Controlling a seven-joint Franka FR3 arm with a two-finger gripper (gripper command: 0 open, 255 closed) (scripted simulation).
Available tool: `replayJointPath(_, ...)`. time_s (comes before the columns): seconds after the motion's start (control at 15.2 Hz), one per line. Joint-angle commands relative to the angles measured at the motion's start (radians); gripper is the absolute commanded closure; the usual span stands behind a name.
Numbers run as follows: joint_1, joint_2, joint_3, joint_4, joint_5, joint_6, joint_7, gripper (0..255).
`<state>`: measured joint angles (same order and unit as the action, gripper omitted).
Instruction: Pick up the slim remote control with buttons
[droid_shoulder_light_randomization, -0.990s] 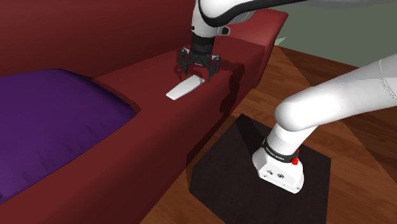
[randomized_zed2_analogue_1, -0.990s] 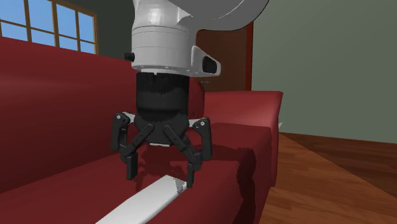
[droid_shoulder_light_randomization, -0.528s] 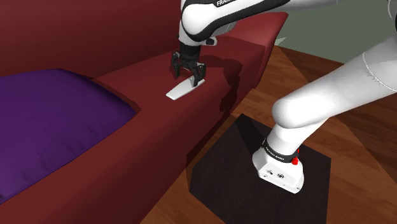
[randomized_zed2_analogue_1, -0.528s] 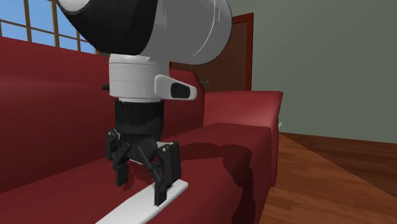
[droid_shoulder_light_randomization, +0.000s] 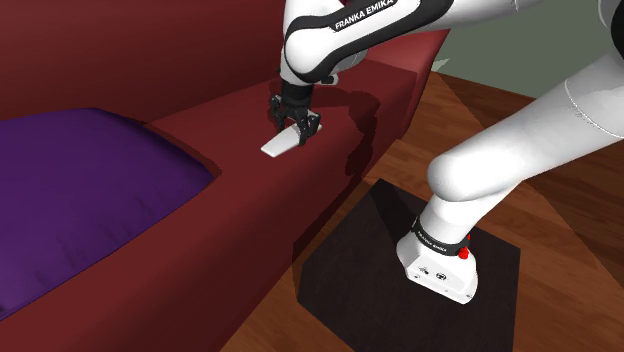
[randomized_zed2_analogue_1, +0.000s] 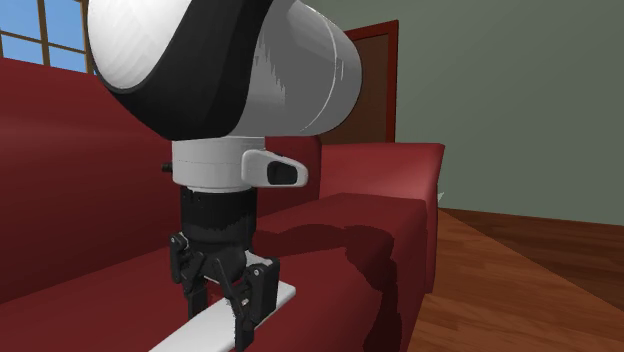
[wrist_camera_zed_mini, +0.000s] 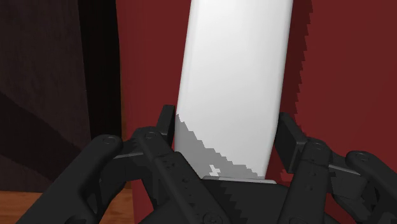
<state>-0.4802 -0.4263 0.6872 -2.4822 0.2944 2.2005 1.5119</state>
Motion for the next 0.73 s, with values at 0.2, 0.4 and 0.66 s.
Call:
replayJointPath(0.2, 0.000, 0.001, 0.001, 0.000, 0.000, 0.001, 0.001, 255)
replayJointPath(0.4, 0.000, 0.001, 0.001, 0.000, 0.000, 0.001, 0.001, 255)
replayJointPath(0.66, 0.003, -0.020, -0.015, 0.024, 0.001, -0.044, -0.005, 255)
